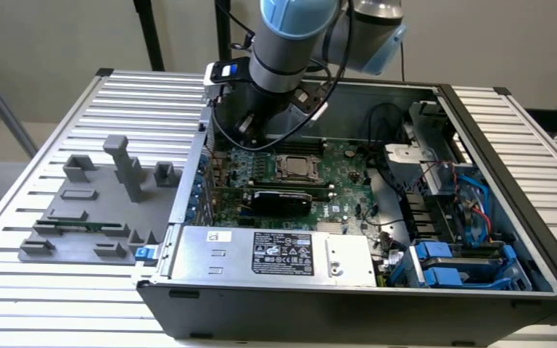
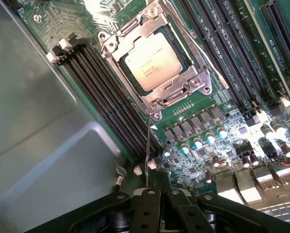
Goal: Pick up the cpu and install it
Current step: 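Install the first cpu locking lever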
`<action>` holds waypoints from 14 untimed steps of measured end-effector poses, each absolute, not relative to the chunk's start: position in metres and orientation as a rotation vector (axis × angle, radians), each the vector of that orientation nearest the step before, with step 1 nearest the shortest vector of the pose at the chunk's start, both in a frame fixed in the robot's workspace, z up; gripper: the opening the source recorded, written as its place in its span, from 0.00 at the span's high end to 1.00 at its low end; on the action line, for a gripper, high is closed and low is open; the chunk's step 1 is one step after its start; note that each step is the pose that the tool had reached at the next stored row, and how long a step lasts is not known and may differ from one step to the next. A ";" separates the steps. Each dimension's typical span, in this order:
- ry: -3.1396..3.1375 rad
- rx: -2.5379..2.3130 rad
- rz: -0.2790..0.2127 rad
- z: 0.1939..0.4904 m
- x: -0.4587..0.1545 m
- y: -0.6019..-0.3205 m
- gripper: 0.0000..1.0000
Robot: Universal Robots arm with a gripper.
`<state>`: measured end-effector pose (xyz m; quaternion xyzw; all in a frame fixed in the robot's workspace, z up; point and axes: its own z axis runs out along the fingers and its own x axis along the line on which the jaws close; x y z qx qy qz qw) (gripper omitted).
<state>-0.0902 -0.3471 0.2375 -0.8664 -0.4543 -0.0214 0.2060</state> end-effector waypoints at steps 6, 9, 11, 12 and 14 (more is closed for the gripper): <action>-1.216 -2.438 -0.080 0.238 -0.090 -0.347 0.89; -1.202 -2.445 -0.088 0.241 -0.090 -0.347 0.89; -1.195 -2.449 -0.090 0.243 -0.089 -0.347 0.89; -1.192 -2.450 -0.091 0.245 -0.088 -0.347 0.89; -1.189 -2.450 -0.092 0.247 -0.085 -0.347 0.89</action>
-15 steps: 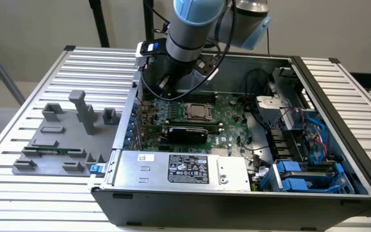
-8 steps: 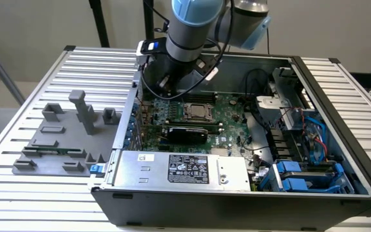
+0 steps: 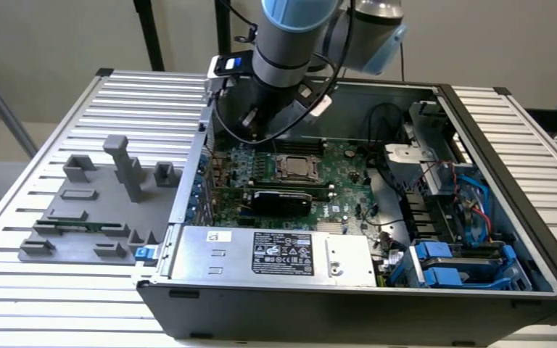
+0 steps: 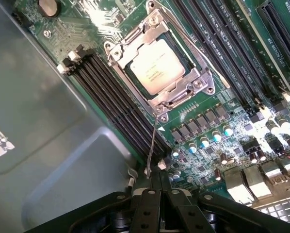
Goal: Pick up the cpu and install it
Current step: 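Install the first cpu locking lever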
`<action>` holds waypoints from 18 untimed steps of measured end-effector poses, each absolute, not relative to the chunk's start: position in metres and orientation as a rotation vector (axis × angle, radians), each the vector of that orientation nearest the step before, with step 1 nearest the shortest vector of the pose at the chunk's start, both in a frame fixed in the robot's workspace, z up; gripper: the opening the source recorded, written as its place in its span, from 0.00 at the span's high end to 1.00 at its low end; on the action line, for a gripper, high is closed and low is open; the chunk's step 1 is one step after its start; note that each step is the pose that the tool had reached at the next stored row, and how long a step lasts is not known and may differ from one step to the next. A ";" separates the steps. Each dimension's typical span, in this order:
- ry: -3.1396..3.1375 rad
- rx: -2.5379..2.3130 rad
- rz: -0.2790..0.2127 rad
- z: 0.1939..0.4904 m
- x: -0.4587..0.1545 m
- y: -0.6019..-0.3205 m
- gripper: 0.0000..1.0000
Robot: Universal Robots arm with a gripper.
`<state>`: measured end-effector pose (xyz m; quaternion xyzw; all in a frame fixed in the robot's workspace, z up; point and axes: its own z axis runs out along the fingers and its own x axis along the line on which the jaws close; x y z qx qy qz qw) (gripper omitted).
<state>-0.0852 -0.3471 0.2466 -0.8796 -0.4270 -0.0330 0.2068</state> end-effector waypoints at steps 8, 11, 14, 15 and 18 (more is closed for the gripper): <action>-1.186 -2.443 -0.097 0.248 -0.055 -0.347 0.89; -1.185 -2.442 -0.098 0.247 -0.041 -0.348 0.89; -1.184 -2.443 -0.098 0.247 -0.038 -0.348 0.89; -1.184 -2.443 -0.098 0.247 -0.038 -0.348 0.89; -1.184 -2.443 -0.098 0.244 -0.038 -0.348 0.89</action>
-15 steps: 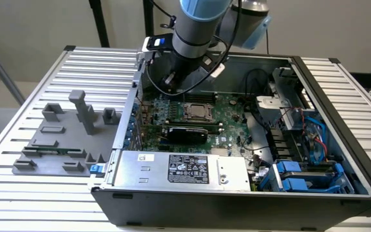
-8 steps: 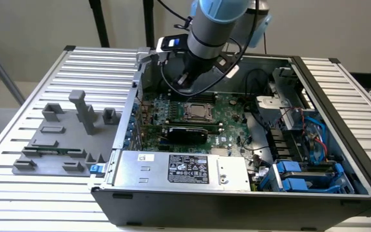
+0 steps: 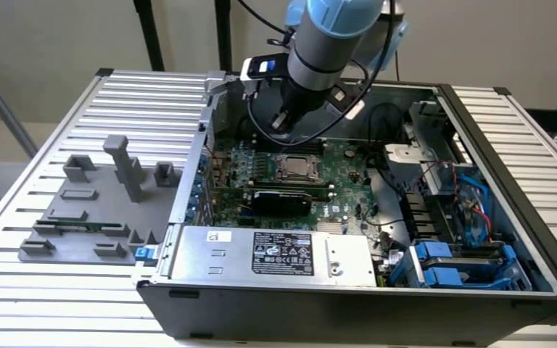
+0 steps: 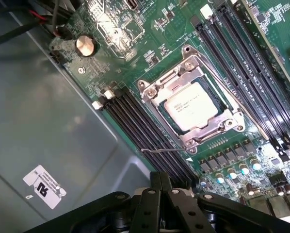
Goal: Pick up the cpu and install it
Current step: 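Install the first cpu locking lever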
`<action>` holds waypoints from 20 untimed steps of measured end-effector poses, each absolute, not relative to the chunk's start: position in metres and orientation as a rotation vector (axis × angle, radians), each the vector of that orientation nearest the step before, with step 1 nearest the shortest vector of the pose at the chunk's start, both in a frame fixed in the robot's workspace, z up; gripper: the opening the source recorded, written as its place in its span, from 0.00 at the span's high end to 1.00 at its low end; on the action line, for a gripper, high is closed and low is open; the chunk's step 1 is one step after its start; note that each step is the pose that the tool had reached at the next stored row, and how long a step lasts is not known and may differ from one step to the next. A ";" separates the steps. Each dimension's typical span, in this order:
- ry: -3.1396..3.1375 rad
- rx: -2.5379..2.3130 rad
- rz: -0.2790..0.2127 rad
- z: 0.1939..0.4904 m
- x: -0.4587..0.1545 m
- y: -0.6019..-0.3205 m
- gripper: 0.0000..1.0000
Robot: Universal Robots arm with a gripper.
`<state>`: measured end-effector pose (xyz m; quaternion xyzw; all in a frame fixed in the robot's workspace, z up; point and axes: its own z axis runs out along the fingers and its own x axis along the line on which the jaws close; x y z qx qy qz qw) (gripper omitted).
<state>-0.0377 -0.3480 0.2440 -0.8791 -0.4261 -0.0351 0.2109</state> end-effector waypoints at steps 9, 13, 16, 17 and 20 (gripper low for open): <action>-1.163 -2.467 -0.096 0.229 -0.041 -0.348 0.89; -1.128 -2.493 -0.100 0.223 -0.044 -0.348 0.89; -1.110 -2.511 -0.100 0.220 -0.045 -0.348 0.89; -1.103 -2.515 -0.101 0.218 -0.046 -0.348 0.89; -1.091 -2.525 -0.102 0.216 -0.047 -0.347 0.89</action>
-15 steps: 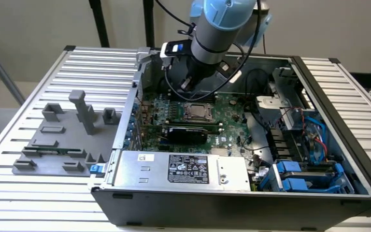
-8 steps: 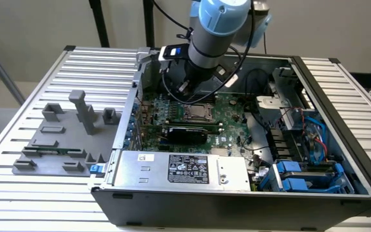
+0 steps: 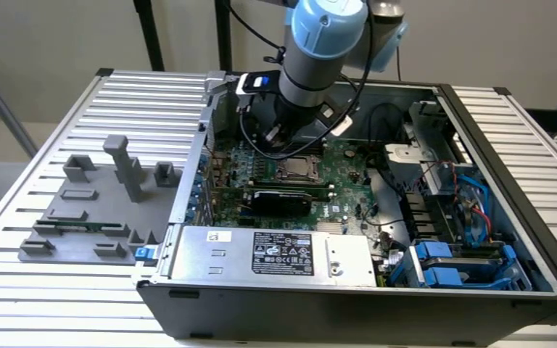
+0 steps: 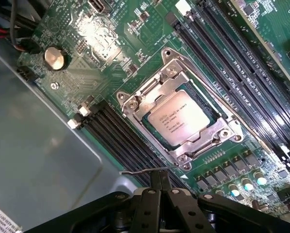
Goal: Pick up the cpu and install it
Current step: 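Install the first cpu locking lever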
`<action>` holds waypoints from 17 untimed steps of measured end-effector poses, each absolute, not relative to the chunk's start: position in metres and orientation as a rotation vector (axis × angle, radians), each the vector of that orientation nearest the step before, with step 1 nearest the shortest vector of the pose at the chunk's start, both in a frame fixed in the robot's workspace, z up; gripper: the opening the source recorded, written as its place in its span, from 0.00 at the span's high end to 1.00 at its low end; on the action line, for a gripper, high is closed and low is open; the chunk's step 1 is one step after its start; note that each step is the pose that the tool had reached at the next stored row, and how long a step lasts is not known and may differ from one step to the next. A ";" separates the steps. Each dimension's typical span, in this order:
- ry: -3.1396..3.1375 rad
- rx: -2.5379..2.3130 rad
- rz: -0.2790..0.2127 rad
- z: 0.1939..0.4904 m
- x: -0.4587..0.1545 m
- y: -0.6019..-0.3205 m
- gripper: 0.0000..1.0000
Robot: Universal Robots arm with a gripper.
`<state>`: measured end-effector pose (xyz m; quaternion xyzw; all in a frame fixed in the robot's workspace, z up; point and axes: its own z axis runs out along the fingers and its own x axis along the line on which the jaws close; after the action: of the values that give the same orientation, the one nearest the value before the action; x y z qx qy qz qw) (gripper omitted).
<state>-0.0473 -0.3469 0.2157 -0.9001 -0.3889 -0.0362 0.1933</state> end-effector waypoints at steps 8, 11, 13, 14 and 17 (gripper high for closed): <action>-1.095 -2.539 -0.094 0.215 -0.048 -0.336 0.89; -1.098 -2.556 -0.085 0.213 -0.049 -0.336 0.89; -1.095 -2.569 -0.081 0.212 -0.049 -0.335 0.89; -1.090 -2.575 -0.079 0.211 -0.049 -0.335 0.89; -1.079 -2.593 -0.075 0.210 -0.049 -0.335 0.89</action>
<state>-0.0491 -0.3354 0.2099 -0.9102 -0.3789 -0.0265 0.1652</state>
